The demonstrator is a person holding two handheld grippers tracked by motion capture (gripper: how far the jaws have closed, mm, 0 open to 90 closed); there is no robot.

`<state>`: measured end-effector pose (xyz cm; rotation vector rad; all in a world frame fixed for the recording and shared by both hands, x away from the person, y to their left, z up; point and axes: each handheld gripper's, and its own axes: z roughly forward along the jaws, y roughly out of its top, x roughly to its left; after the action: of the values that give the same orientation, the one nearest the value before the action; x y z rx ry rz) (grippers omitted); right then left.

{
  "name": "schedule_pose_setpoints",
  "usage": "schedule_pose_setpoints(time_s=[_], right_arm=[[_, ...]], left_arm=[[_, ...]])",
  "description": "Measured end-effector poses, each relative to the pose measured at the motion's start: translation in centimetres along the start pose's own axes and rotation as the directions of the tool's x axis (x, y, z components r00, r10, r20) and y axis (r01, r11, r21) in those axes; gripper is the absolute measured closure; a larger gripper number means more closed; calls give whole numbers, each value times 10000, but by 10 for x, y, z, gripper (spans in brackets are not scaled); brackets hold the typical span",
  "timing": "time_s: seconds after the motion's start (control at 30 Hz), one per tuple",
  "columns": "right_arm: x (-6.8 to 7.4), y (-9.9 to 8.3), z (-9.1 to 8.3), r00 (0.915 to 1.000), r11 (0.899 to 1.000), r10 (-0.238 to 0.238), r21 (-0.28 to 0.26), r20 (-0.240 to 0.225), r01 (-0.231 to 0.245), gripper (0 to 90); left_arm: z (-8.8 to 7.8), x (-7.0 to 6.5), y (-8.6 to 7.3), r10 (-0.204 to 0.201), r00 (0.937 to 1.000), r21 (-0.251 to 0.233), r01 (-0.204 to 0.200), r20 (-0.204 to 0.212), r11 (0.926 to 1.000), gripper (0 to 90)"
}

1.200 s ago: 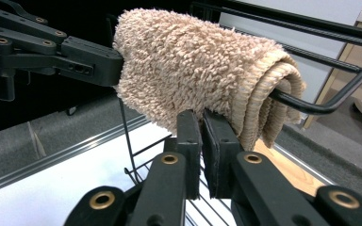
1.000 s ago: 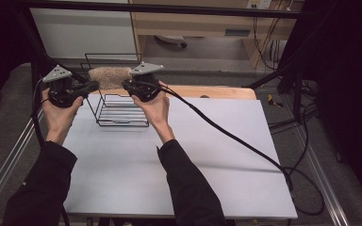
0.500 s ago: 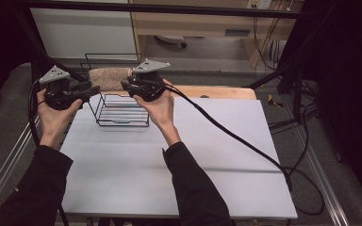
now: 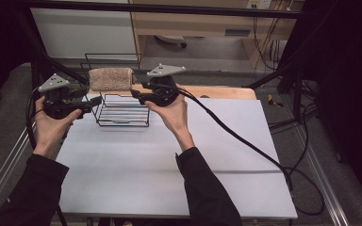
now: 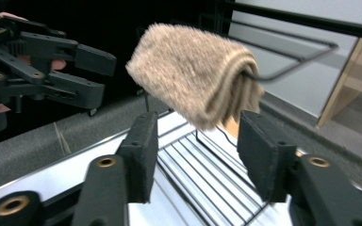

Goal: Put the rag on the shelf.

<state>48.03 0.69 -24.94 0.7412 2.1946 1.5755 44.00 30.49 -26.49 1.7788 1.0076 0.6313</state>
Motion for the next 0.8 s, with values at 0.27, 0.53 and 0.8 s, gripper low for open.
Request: schedule_pose_setpoints(time_s=[0.27,0.53,0.8], right_arm=[[-12,-22,-20,9995,9991,310,306,-10,-310,336],[-24,-47,-42,9988,9965,457,695,159,-467,216],[-40,-76,-69,9958,9918,830,941,390,-864,141]], left_arm=[[6,-13,-21,173,9995,407,-184,269,9990,204],[12,-23,-41,179,9983,761,-222,557,9969,179],[19,-33,-60,187,9972,1100,-266,729,9936,121]])
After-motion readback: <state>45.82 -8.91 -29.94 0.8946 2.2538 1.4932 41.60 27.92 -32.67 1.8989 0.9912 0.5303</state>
